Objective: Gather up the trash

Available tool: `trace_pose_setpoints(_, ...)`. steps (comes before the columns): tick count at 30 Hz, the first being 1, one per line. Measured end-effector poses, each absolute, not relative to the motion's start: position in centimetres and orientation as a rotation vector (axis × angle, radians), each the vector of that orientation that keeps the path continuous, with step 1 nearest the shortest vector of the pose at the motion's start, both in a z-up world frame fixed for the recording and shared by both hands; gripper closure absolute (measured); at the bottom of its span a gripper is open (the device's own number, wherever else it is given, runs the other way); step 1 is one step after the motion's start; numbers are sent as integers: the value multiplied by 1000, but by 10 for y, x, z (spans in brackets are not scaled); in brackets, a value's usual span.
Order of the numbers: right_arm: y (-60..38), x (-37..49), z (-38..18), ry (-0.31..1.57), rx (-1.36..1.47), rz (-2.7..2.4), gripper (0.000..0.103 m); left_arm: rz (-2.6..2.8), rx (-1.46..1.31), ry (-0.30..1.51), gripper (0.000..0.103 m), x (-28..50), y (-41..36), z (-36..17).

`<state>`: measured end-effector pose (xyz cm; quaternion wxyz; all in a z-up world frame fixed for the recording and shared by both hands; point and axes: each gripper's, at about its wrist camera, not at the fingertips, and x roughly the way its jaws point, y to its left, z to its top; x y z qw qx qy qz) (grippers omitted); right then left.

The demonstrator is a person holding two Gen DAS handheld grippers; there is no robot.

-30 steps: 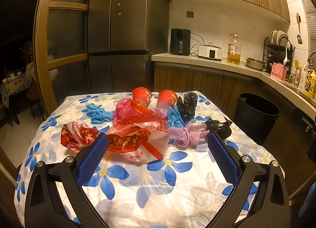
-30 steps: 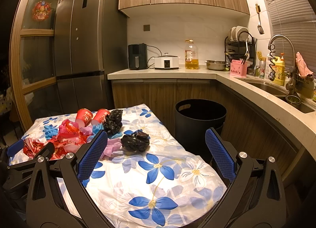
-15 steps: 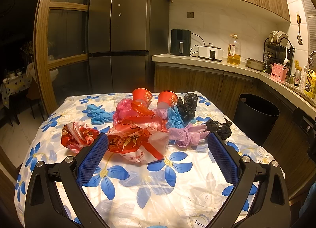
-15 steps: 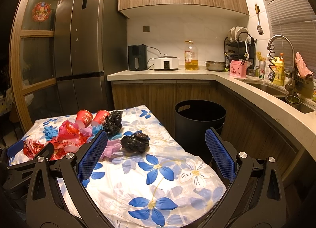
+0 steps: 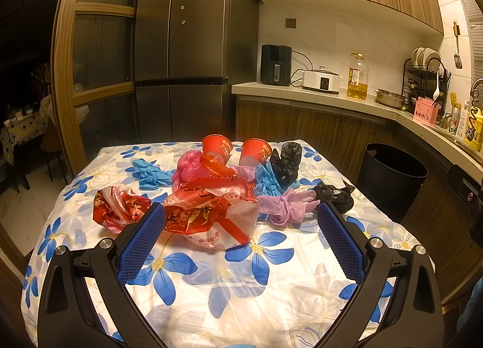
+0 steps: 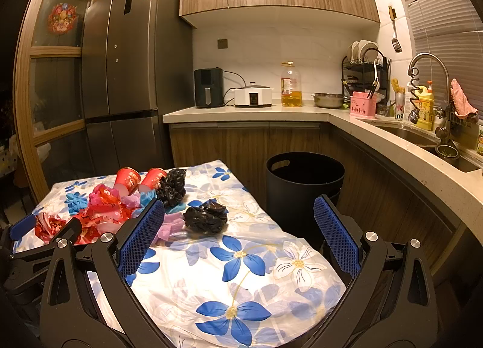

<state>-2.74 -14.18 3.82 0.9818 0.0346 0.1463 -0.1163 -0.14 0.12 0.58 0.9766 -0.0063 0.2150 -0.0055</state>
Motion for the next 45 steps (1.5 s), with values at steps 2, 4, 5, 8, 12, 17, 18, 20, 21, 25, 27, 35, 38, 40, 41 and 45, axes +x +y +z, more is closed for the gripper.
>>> trace_pose_setpoints(2, -142, -27, 38, 295, 70, -234, 5, -11, -13, 433, 6, -2, 1, 6)
trace_pose_setpoints(4, -142, -27, 38, 295, 69, -234, 5, -11, -12, 432, 6, -2, 2, 5)
trace_pose_setpoints(5, -142, -27, 38, 295, 69, -235, 5, -10, -12, 432, 6, -2, 2, 5)
trace_pose_setpoints(8, -143, -28, 38, 294, 70, -235, 5, -11, -14, 433, 6, -2, 2, 6)
trace_pose_setpoints(12, -144, -28, 38, 295, 71, -236, 5, -11, -14, 432, 6, -2, 1, 6)
trace_pose_setpoints(17, -147, -28, 35, 296, 74, -236, 5, -8, -14, 430, 6, -2, 1, 6)
trace_pose_setpoints(18, -148, -28, 35, 297, 75, -237, 5, -7, -14, 429, 6, -2, 1, 6)
trace_pose_setpoints(20, -149, -27, 32, 301, 77, -237, 5, -8, -15, 431, 6, -2, 1, 6)
trace_pose_setpoints(21, -149, -25, 31, 303, 78, -237, 5, -8, -16, 431, 6, -1, 0, 6)
trace_pose_setpoints(25, -150, -21, 26, 309, 78, -236, 5, -10, -17, 433, 6, 0, -1, 4)
trace_pose_setpoints(27, -151, -19, 23, 312, 79, -234, 5, -13, -18, 436, 6, 3, -2, 2)
trace_pose_setpoints(35, -159, -3, 8, 330, 92, -209, 5, -36, -34, 445, 7, 24, -2, -25)
trace_pose_setpoints(38, -164, 5, 0, 336, 101, -203, 5, -49, -33, 458, 10, 36, -8, -37)
trace_pose_setpoints(40, -167, 9, -5, 333, 103, -200, 5, -69, -36, 472, 12, 46, -14, -46)
trace_pose_setpoints(41, -168, 11, -6, 329, 104, -198, 5, -84, -39, 480, 12, 51, -18, -50)
trace_pose_setpoints(45, -175, 21, -15, 321, 103, -193, 9, -124, -41, 488, 22, 68, -32, -60)
